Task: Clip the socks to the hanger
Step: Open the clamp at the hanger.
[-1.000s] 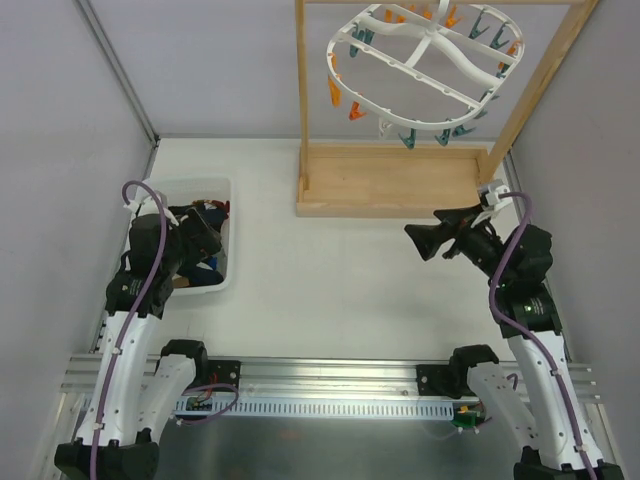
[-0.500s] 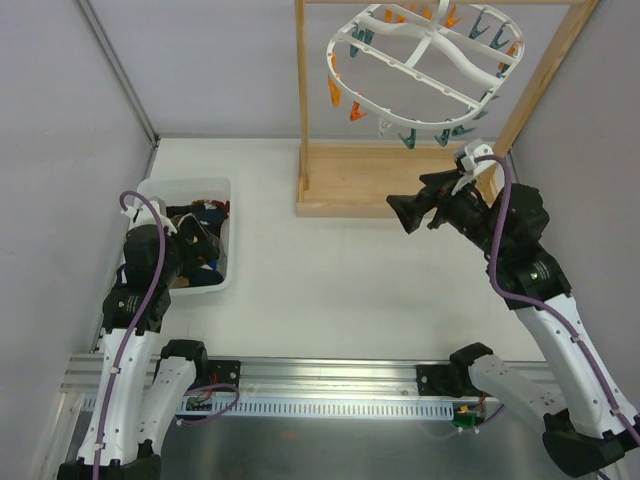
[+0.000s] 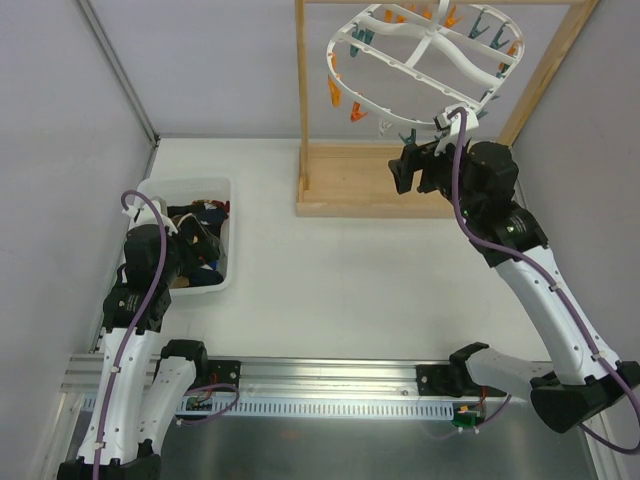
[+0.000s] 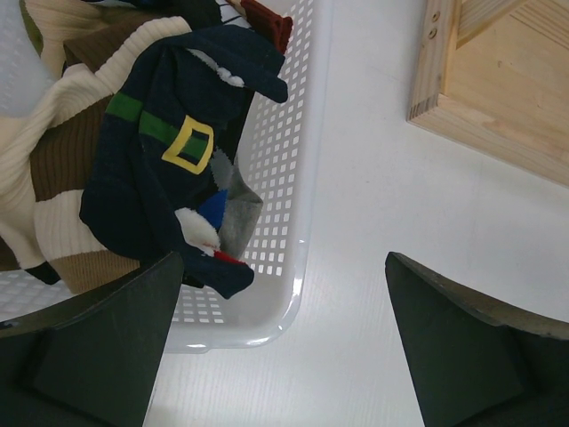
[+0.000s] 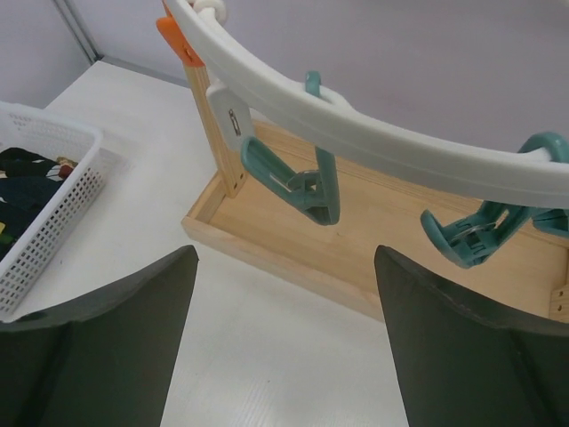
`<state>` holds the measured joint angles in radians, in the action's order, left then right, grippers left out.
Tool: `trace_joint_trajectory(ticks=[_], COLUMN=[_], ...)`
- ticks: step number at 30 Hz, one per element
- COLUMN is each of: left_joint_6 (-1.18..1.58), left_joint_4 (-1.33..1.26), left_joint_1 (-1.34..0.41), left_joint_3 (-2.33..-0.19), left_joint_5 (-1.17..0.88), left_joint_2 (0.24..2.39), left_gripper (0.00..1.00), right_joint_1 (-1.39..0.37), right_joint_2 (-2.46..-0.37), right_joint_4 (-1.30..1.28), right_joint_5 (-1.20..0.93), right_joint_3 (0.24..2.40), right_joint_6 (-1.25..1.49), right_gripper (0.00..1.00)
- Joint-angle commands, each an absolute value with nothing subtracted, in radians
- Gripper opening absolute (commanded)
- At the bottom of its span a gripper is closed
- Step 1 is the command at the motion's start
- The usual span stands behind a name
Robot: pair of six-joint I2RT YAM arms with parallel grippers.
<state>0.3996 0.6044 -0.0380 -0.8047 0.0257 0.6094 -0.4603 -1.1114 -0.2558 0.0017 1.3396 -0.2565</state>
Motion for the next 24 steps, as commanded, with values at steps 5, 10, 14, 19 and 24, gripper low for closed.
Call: trace_joint_trajectory(ticks=[5,10,14,19,24], left_joint_6=[0.365,0.361,0.359,0.359,0.357], left_joint_4=[0.580,0.578,0.578,0.578,0.577], left_joint_1=[-0.034,-0.034,-0.034,-0.034,-0.034], left_joint_3=[-0.802,-0.801,-0.801,-0.801,-0.799], left_joint_5=[0.003,0.003,0.006,0.011,0.012], left_joint_2=[0.598,0.597,0.595,0.588,0.583], left_gripper=[0.99,0.99,0.99,0.99,0.99], right_joint_1=[-0.465,-0.465,-0.465,-0.465,-0.465], right_joint_2=[-1.124,-1.149,-1.178,-1.190,-1.193], right_joint_4=[-0.137,-0.091,-0.077,-0.029,-0.008], right_joint_5=[0.083,0.029,0.028,0.028,0.017], right_joint_3=[1.371,1.378,1.396,1.401,1.410], right_joint_6=[-0.282,-0.284,-0.293,-0.302,-0.302], right_gripper=[0.84,0.82,0.78,0.72,0.70])
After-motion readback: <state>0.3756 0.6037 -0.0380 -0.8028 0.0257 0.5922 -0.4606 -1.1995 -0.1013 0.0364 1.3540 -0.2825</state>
